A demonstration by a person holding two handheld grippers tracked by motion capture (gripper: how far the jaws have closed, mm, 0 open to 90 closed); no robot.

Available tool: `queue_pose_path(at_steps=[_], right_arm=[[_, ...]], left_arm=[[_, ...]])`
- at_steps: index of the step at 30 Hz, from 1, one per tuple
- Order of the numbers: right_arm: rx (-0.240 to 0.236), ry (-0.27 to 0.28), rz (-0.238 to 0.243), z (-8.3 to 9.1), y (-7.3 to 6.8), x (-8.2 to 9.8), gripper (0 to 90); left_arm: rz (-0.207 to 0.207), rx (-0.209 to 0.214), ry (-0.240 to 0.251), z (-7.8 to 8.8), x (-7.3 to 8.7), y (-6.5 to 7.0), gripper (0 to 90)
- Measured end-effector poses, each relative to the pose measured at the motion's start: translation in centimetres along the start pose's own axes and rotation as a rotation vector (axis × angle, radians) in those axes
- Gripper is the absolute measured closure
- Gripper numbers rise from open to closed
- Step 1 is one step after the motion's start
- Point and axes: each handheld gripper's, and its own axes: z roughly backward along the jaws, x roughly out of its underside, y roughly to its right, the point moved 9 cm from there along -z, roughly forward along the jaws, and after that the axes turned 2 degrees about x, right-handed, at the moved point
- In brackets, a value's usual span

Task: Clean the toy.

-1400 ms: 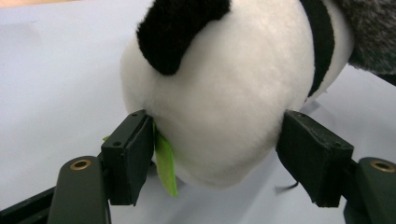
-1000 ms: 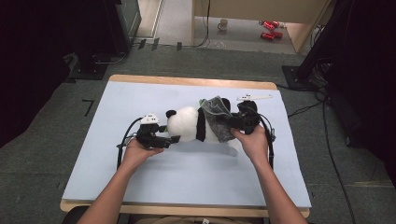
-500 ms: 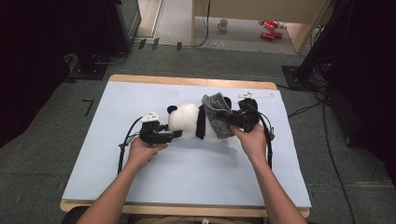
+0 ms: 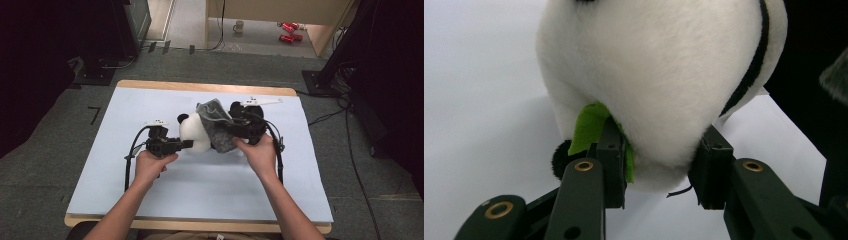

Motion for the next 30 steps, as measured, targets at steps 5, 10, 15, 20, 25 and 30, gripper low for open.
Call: queue_pose_path(at_steps=[5, 10, 15, 20, 25, 30], right_arm=[[-0.041, -0.057, 0.031, -2.7, -2.1, 1.4, 79.1], [-0.049, -0.120, 0.040, -6.0, -2.1, 3.1, 77.9], [-0.054, -0.128, 0.089, -7.5, -1.2, 4.0, 78.2], [-0.018, -0.145, 0.134, -7.6, -0.8, 4.1, 78.4], [0.024, -0.147, 0.154, -7.0, 0.1, 4.0, 78.5], [0.101, -0.139, 0.149, -5.4, 2.3, 3.8, 78.4]], left_arm=[[0.008, -0.007, 0.003, -0.1, 0.7, 0.2, 63.8], [0.010, -0.018, 0.005, -0.3, 1.1, 0.6, 63.1], [-0.006, -0.063, -0.018, -0.4, 1.6, -0.2, 63.3], [-0.024, -0.078, -0.024, -0.6, 1.6, -0.6, 63.4], [-0.020, -0.080, -0.029, -0.6, 1.4, -1.2, 63.4], [0.034, -0.038, -0.032, -0.6, 1.1, -1.7, 63.4]])
